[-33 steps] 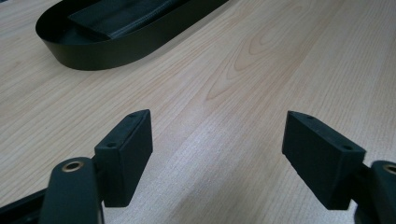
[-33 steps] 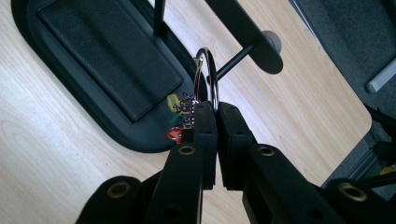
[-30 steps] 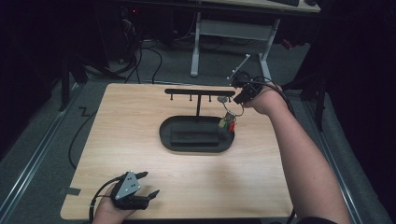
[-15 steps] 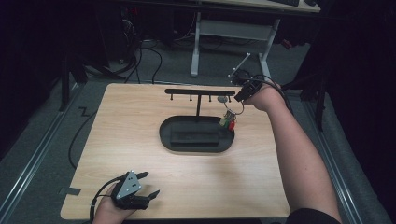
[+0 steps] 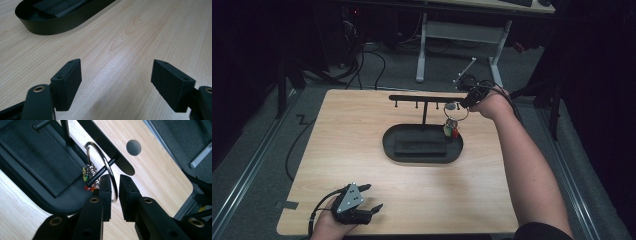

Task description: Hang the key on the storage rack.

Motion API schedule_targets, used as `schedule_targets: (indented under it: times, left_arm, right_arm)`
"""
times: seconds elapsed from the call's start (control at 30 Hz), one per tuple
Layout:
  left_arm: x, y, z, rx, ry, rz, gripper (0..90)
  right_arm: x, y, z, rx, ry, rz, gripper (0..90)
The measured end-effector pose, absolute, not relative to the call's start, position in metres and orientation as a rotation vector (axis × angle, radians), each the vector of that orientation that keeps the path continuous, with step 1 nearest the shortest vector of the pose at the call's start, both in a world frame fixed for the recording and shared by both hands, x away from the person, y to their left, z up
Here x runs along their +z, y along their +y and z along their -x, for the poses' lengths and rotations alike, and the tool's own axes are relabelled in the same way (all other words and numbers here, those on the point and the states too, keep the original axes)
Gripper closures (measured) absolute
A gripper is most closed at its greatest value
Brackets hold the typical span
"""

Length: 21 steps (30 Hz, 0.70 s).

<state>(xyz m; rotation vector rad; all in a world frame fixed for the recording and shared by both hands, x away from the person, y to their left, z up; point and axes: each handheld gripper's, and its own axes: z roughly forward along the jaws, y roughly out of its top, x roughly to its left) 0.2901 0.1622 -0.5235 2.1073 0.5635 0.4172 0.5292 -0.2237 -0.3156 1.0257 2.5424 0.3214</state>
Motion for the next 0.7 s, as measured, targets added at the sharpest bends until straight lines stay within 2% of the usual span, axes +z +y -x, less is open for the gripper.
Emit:
schedule_targets:
  times: [0.3,0.47,0.7]
  left_arm:
    - [-0.523,0.161,-0.290,0.416,0.558,-2.110,24.9]
    - [-0.522,0.158,-0.291,0.419,0.551,-2.112,24.8]
    - [-0.522,0.156,-0.292,0.416,0.549,-2.108,24.7]
  right_arm:
    - [-0.306,-0.230,-0.514,0.375,2.501,-1.051,74.3]
    - [-0.314,-0.239,-0.495,0.430,2.460,-1.096,64.8]
    - [-0.327,-0.246,-0.476,0.473,2.431,-1.120,58.2]
